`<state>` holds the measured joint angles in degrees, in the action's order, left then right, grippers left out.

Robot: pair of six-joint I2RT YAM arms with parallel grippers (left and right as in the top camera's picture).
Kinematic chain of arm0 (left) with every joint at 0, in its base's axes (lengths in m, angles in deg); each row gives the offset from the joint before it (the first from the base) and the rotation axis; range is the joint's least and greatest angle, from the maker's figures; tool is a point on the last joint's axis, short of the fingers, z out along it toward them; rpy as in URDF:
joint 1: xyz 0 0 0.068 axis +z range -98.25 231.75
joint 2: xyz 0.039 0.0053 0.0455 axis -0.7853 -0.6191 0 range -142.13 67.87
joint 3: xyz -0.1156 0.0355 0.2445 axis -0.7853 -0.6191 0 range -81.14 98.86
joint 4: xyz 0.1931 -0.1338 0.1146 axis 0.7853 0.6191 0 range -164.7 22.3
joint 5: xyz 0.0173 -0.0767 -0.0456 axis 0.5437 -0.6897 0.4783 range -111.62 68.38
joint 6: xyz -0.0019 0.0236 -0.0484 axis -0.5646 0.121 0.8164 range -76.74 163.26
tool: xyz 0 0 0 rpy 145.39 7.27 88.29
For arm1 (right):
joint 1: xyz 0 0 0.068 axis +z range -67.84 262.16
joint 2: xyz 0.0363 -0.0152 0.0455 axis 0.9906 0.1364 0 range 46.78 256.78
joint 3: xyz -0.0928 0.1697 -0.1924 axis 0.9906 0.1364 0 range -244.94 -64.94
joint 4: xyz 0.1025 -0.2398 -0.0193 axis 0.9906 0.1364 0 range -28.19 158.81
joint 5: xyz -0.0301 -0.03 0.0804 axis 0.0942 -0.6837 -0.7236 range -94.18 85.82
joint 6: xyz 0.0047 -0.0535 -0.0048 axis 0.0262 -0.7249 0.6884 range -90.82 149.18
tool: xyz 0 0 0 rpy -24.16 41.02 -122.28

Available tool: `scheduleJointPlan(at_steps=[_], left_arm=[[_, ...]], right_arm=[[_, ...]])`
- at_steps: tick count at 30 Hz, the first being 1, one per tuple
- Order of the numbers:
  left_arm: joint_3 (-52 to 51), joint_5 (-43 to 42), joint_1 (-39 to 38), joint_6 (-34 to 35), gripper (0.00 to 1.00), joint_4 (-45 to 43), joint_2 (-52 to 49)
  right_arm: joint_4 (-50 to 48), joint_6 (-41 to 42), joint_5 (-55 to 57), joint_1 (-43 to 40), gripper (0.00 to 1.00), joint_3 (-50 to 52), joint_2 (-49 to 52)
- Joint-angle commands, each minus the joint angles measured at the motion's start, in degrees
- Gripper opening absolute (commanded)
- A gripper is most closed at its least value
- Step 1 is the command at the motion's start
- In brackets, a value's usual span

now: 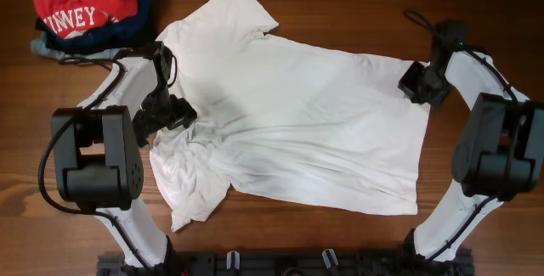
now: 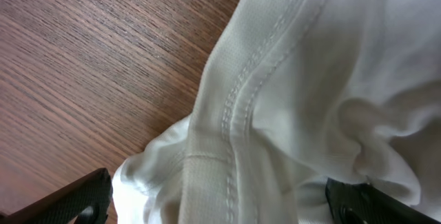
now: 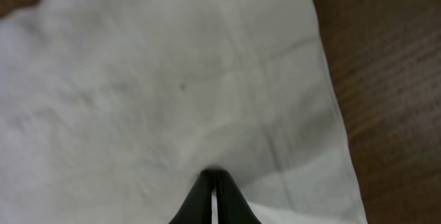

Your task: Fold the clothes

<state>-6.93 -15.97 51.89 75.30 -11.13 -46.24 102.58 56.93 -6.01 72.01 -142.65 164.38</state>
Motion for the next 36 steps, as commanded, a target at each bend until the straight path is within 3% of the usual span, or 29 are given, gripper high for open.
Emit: scheduleJointPlan(at_steps=[1, 6, 11, 18, 20, 23, 26, 27, 31, 34, 36], left_arm=[[-1.2, -1.6, -0.7, -0.3, 1.00, 0.8, -2.0], [-1.2, -6.2, -0.7, -2.4, 1.00, 1.0, -2.0], [-1.2, -14.3, -3.1, -3.3, 1.00, -5.7, -2.0], [-1.2, -17.4, -9.0, -3.3, 1.00, -13.0, -2.0], [-1.2, -14.3, -8.5, -2.4, 1.00, -11.2, -2.0], [-1.2, -7.9, -5.9, -1.3, 1.00, -6.8, -2.0], [-1.2, -3.5, -1.2, -0.1, 1.00, -3.6, -2.0], [-1.2, -3.6, 1.3, -0.2, 1.00, -2.4, -2.0], [-1.2, -2.7, 3.7, 0.0, 1.00, 0.7, -1.3], [-1.2, 4.0, 3.8, 6.6, 1.00, 5.0, 2.8], [-1.2, 4.8, 4.0, 6.6, 1.00, 5.9, 6.4]], right_arm=[[-5.9, 2.4, 2.1, 0.7, 0.04, 1.6, 9.7], [-13.6, 2.1, 6.0, 0.5, 0.04, -1.9, 15.7], [-8.2, -0.7, 7.4, 0.3, 0.04, -19.1, 22.5], [-2.9, -1.6, 6.6, 0.3, 0.06, -29.6, 23.3], [2.7, -2.4, 6.6, 0.3, 0.11, -34.8, 23.3], [11.7, -3.8, 6.6, 0.2, 0.35, -44.0, 23.3], [19.4, -3.8, 6.3, 0.2, 0.36, -51.9, 23.1], [21.1, -3.8, 6.3, 0.2, 0.41, -53.8, 22.9], [22.5, -4.1, 5.4, 0.2, 0.46, -53.9, 22.6], [24.4, -4.2, 5.0, 0.2, 0.45, -53.9, 21.7], [25.9, -3.5, 5.0, 0.2, 0.45, -53.9, 19.8]])
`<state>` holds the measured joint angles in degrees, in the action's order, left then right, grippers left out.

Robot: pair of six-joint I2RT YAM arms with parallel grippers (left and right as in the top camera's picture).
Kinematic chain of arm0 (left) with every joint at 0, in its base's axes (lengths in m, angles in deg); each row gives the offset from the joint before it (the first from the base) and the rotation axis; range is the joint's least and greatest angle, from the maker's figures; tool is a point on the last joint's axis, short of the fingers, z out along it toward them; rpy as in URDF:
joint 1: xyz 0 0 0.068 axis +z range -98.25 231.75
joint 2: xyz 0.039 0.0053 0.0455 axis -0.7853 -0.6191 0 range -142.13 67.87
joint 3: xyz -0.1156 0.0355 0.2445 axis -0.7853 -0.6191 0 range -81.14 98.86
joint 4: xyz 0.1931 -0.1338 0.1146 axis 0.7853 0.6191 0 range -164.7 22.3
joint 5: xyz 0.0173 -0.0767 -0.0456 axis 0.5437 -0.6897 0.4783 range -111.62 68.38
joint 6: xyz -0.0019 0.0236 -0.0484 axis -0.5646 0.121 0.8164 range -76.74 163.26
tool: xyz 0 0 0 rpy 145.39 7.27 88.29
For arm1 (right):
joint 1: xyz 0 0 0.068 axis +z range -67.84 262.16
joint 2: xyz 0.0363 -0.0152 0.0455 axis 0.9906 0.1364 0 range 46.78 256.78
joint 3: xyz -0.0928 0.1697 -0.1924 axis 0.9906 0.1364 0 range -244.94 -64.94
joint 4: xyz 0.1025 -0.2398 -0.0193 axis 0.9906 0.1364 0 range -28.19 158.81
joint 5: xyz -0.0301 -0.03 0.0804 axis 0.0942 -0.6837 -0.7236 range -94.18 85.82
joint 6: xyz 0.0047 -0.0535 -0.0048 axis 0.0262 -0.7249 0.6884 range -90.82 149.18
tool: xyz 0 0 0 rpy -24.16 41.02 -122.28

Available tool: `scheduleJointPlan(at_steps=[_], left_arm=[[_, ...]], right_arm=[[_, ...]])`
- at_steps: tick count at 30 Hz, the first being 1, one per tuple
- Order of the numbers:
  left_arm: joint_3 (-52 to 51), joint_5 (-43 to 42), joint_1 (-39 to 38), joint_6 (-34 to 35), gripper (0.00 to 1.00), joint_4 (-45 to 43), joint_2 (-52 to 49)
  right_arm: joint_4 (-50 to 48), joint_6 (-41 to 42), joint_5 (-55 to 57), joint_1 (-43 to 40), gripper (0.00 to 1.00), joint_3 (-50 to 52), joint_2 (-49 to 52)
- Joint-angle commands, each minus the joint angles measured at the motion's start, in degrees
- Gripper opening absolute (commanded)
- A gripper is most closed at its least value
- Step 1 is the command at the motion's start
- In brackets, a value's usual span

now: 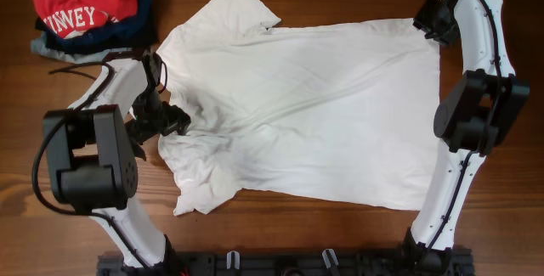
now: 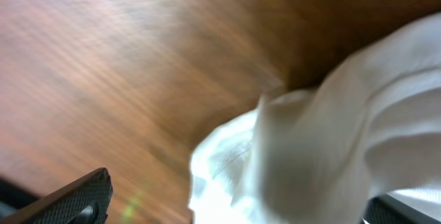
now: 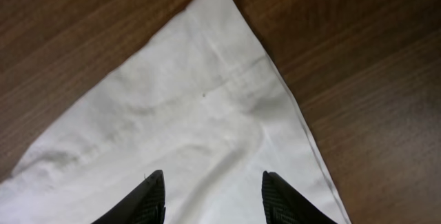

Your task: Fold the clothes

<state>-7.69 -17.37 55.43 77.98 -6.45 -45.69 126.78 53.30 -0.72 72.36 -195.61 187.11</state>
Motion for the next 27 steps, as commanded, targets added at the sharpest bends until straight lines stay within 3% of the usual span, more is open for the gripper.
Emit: scheduleJointPlan(at_steps=[1, 4, 6, 7, 9, 13, 18, 22, 27], left_arm=[[-0.4, 6.2, 0.8, 4.0, 1.00, 1.7, 7.6], [-0.4, 6.9, 2.6, 3.8, 1.00, 4.3, 16.7], [-0.4, 7.0, 2.6, 3.2, 1.00, 4.5, 22.7], [-0.4, 6.8, 2.6, 3.2, 1.00, 5.2, 26.1], [-0.4, 6.0, 2.6, 2.7, 1.00, 8.0, 31.1], [-0.4, -7.9, 2.5, -6.0, 1.00, 14.8, 38.0], [-7.7, -8.9, 2.6, -5.8, 1.00, 18.8, 49.0], [-9.0, -20.2, 2.6, -5.6, 1.00, 16.0, 60.7], [-10.3, -21.2, 2.0, -4.0, 0.99, 15.8, 61.6]], right_arm=[[2.7, 0.5, -0.5, -0.1, 0.46, -0.9, -4.6], [6.4, 2.2, -1.9, -0.1, 0.57, -0.9, -13.2], [8.8, 1.7, -5.4, -0.1, 0.92, -0.9, -19.7], [10.8, 1.8, -6.8, -0.1, 0.99, -0.9, -23.6], [13.6, 2.2, -8.1, -0.1, 0.99, -0.9, -29.0], [22.7, 4.4, -8.7, 0.0, 0.99, -0.9, -41.5], [27.2, 1.6, -12.6, 4.0, 0.99, 5.4, -49.9], [27.2, 6.6, -7.7, 4.7, 1.00, 19.0, -58.9], [20.2, 8.5, -5.4, 4.7, 1.00, 40.9, -69.9]])
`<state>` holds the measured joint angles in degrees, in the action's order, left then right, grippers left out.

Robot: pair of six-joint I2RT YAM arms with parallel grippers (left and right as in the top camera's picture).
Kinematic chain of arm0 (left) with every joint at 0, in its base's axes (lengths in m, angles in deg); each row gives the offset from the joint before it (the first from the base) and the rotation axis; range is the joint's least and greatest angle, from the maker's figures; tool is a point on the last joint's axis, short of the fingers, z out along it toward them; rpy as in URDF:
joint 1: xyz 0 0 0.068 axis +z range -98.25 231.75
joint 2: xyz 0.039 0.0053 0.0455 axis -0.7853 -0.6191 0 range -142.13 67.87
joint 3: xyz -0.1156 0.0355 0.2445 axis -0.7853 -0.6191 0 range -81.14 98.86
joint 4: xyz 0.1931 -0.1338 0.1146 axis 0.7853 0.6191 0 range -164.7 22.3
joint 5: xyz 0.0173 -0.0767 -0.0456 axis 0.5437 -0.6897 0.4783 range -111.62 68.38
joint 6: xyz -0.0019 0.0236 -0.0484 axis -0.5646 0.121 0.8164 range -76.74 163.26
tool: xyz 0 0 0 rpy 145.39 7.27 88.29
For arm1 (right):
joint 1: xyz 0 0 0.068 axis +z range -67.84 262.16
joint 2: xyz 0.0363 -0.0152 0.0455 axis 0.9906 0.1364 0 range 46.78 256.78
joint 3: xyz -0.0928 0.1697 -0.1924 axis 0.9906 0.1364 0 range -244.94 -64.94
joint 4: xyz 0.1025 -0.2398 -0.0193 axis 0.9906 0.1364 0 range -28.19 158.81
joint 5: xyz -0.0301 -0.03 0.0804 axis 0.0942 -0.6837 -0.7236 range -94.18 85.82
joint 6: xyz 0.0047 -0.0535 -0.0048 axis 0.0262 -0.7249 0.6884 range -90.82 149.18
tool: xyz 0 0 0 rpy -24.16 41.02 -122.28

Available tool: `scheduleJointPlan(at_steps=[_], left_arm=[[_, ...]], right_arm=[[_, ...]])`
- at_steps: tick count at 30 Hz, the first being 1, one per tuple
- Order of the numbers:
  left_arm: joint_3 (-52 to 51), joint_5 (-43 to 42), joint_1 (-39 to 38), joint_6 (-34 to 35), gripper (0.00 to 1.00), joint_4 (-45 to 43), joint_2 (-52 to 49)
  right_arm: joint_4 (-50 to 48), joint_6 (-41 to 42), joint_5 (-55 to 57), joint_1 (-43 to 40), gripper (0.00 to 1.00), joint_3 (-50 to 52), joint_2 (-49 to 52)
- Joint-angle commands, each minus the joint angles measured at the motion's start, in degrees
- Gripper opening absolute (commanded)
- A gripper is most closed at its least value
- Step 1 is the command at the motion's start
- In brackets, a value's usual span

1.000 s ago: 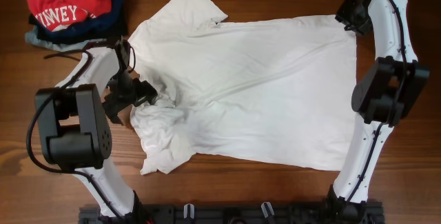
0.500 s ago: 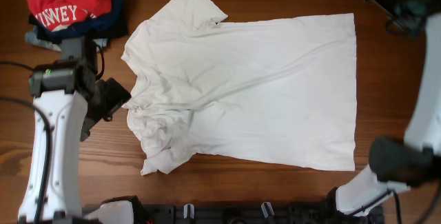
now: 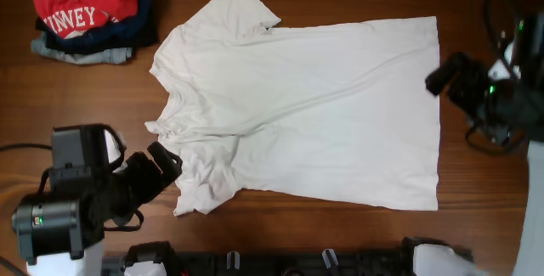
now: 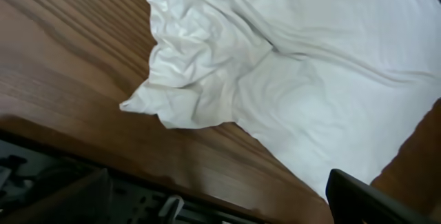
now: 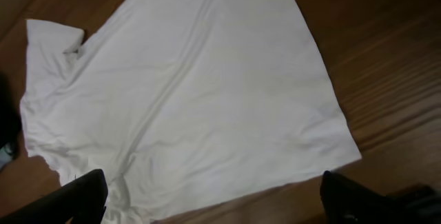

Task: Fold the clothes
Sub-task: 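Move both grippers to the shirt's lower left and right corners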

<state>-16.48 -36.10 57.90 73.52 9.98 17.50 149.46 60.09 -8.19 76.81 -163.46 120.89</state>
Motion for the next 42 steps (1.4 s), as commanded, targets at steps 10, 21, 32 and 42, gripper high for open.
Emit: scheduleJointPlan(at_steps=[10, 21, 32, 42], left_arm=[[-12.7, 12.4, -24.2, 28.8, 1.00, -4.6, -14.3], [-24.3, 12.5, -33.3, 36.5, 0.98, -23.7, -25.8], [-24.3, 16.2, -33.3, 36.5, 0.84, -29.1, -37.5], [-28.5, 13.9, -33.3, 39.0, 0.80, -31.8, -37.4]], right_arm=[[-15.6, 3.5, -3.7, 0.2, 1.00, 31.0, -5.0], [-17.6, 1.0, -3.8, 0.2, 1.00, 31.0, -5.0], [-16.1, -0.1, -3.7, 0.2, 1.00, 31.0, -5.0], [-16.1, 8.0, 0.2, 0.2, 1.00, 31.6, -4.9]])
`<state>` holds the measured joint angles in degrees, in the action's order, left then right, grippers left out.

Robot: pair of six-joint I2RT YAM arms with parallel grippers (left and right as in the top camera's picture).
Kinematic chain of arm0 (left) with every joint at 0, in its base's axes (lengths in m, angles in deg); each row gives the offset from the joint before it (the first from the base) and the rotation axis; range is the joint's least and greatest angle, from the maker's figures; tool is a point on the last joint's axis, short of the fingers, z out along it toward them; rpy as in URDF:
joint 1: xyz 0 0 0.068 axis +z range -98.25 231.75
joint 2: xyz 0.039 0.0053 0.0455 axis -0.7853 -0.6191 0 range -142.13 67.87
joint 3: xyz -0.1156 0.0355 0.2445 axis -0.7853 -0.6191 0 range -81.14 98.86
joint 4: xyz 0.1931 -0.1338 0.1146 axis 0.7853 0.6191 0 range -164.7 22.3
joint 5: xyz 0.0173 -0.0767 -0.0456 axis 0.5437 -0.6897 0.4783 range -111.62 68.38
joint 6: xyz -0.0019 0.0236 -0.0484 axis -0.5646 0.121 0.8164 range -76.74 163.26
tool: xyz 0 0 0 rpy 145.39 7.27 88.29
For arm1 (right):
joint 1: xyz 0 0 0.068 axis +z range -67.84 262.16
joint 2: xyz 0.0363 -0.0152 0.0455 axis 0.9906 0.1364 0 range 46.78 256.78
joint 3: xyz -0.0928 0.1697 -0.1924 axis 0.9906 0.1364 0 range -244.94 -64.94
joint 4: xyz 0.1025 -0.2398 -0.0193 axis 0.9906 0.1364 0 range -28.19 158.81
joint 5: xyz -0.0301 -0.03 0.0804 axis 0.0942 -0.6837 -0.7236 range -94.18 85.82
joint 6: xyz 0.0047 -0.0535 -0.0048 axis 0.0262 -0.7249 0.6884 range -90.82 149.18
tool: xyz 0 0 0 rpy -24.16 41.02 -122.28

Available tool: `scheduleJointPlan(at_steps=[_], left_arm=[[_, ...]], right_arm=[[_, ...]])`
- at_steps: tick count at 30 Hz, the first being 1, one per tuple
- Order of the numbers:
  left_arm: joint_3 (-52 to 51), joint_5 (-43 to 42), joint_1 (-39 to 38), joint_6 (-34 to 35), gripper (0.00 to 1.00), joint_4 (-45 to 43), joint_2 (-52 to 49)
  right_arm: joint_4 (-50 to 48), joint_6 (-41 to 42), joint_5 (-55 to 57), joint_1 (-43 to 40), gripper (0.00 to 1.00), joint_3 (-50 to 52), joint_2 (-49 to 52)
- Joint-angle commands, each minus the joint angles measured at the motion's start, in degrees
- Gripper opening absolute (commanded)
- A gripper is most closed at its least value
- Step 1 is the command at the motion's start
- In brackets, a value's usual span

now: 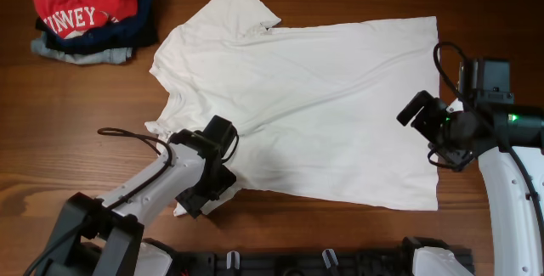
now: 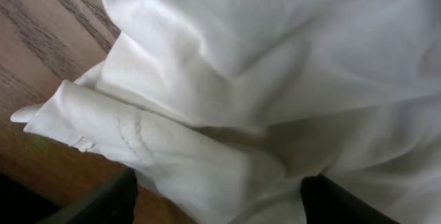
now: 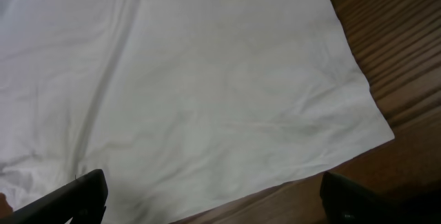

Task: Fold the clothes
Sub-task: 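Move both grippers to the shirt's lower left and right corners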

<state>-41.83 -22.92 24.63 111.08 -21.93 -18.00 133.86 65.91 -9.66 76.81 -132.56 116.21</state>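
Observation:
A white T-shirt (image 1: 314, 98) lies spread on the wooden table, collar to the left and hem to the right. Its near sleeve (image 1: 191, 199) is bunched up at the front left. My left gripper (image 1: 204, 193) is low over that bunch. In the left wrist view the left gripper (image 2: 220, 207) is open, with the crumpled sleeve (image 2: 158, 148) lying between its fingers. My right gripper (image 1: 422, 119) hovers over the shirt near the hem. In the right wrist view the right gripper (image 3: 213, 207) is open and empty above the flat cloth; the hem corner (image 3: 375, 131) lies to its right.
A pile of folded clothes (image 1: 89, 8) with a red shirt on top sits at the far left corner. Bare wood (image 1: 501, 13) lies beyond the hem on the right. A black rail (image 1: 280, 263) runs along the front edge.
Both arms have come down from raised positions. The left gripper now sits over the bunched near sleeve. The right gripper has moved left over the hem area. The shirt has not moved.
The right gripper was shut on the hem's far corner while the left was at the collar side. Then the hem lay stretched to the far right and the right gripper was open. Both arms were then raised clear, and now both are low over the shirt.

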Motion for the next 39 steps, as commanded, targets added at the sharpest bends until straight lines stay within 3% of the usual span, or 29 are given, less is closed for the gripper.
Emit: scheduleJointPlan(at_steps=[1, 8, 14, 22, 23, 27, 28, 29, 33, 39], left_arm=[[-3.2, 0.7, 0.0, 1.5, 0.80, -0.1, -1.6], [-3.3, 1.9, 0.0, 2.4, 0.87, 3.4, 11.3], [-4.1, 4.4, 2.0, 3.6, 0.88, 5.3, 11.1], [-7.7, 0.6, 4.5, 3.2, 0.83, 0.1, 11.1], [-8.1, 0.3, 4.5, 3.2, 0.81, -0.6, 11.1], [-8.7, 0.3, 4.5, 3.2, 0.29, -1.2, 11.1], [-8.7, 0.3, 4.5, 3.2, 0.11, -1.2, 11.1], [-8.7, 0.3, 4.5, 3.2, 0.04, -1.2, 11.1], [-8.7, 0.3, 4.5, 3.2, 0.04, -1.2, 11.1], [-8.7, -0.9, 4.5, 3.1, 0.04, -1.1, 11.1]], right_arm=[[-0.7, 2.2, 1.6, 0.2, 1.00, 0.7, -0.2], [-1.4, -0.7, 2.1, 0.2, 0.99, 0.9, -0.2], [-2.1, -0.7, 2.0, 0.2, 1.00, 3.9, -0.2], [-3.8, -0.1, 1.4, 0.2, 1.00, 6.2, 0.5], [-3.8, -0.1, 1.4, 0.2, 1.00, 6.2, 0.5], [-3.8, -0.1, 1.4, 0.2, 1.00, 6.2, 0.5], [-3.8, -0.1, 1.4, 0.2, 1.00, 6.2, 0.5], [-3.8, -0.1, 1.4, 0.2, 1.00, 6.2, 0.5], [-4.2, 6.4, 3.7, 0.2, 1.00, 8.0, 0.5], [-8.5, 19.3, 9.2, -1.0, 1.00, 19.1, 0.5]])
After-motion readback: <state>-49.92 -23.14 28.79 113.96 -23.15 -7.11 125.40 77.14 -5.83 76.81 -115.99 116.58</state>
